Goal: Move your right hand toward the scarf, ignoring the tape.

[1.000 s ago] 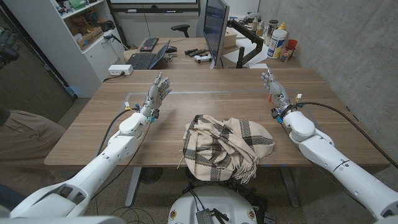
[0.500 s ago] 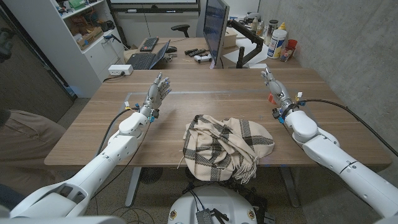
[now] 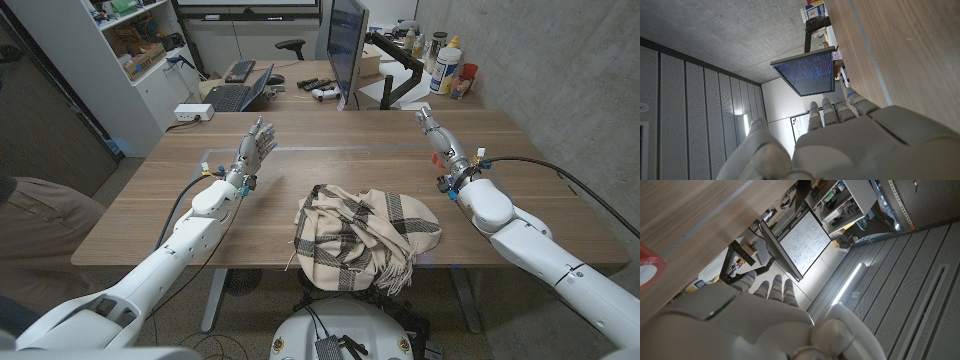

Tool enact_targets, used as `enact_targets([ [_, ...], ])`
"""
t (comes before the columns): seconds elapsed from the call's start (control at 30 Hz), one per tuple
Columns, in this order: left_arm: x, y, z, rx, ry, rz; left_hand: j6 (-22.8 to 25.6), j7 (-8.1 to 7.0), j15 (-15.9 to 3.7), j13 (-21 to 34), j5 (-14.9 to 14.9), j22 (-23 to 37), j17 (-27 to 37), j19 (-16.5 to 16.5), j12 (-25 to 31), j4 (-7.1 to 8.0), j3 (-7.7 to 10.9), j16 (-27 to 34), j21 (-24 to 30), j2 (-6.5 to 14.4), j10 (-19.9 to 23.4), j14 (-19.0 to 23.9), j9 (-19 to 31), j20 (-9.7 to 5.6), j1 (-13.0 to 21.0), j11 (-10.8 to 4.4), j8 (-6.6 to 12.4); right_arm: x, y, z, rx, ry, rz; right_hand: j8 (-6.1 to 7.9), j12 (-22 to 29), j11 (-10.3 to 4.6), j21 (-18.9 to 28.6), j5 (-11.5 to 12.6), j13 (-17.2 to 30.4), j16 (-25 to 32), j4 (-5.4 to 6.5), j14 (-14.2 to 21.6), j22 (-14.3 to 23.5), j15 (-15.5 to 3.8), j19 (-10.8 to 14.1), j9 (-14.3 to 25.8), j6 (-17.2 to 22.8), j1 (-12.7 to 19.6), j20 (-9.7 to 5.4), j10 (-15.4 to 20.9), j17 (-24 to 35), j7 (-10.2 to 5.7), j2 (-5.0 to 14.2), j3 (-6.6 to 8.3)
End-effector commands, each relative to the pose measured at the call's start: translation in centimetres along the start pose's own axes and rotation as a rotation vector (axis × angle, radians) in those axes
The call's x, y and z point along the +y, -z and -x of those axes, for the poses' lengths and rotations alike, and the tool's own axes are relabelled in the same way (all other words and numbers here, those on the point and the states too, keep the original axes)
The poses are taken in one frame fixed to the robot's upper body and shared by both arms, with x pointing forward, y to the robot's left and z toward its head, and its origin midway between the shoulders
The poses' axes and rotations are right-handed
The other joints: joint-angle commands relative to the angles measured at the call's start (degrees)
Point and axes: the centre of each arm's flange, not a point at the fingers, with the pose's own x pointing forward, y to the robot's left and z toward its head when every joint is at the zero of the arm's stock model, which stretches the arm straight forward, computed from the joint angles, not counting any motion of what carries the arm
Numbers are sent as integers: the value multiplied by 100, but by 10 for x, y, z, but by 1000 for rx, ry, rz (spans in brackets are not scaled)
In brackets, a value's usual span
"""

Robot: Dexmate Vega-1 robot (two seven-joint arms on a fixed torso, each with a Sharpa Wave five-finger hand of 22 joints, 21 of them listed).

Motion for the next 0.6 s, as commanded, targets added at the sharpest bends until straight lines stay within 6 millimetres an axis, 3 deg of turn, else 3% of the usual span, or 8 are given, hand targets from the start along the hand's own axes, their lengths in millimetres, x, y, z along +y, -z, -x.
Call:
enact_targets([
  [0.03, -3, 2, 1, 11, 15, -11, -17, 29, -294, 16, 12, 13, 20, 2, 11, -41, -2, 12, 14, 49, -21, -29, 13, -2, 50, -3, 16, 7, -16, 12, -28, -22, 64, 12, -5, 10, -24, 43, 10, 6, 14, -49, 28, 9, -45, 19, 23, 14, -17, -36, 16, -19, 104, -6],
  [0.23, -4, 2, 1, 15, 19, -17, -18, 37, -291, 16, 12, 13, 19, 0, 15, -49, -2, 14, 15, 49, -18, -34, 13, -1, 56, -9, 17, 12, -21, 19, -40, -12, 117, 55, 9, -8, -16, 46, 11, 21, 7, -45, 26, -32, -53, 19, 145, 28, -23, -22, 15, -30, 120, 7],
  [0.6, -9, 2, -2, 17, 32, -17, -23, 38, -289, 16, 12, 12, 19, -4, 14, -60, 0, 17, 16, 51, -30, -40, 13, -2, 63, 0, 17, 19, -30, 30, -49, -37, 194, 10, -49, -36, -6, 48, 12, 27, -6, -55, 24, -46, -59, 20, 36, 48, -42, -211, 13, -57, 133, 24],
])
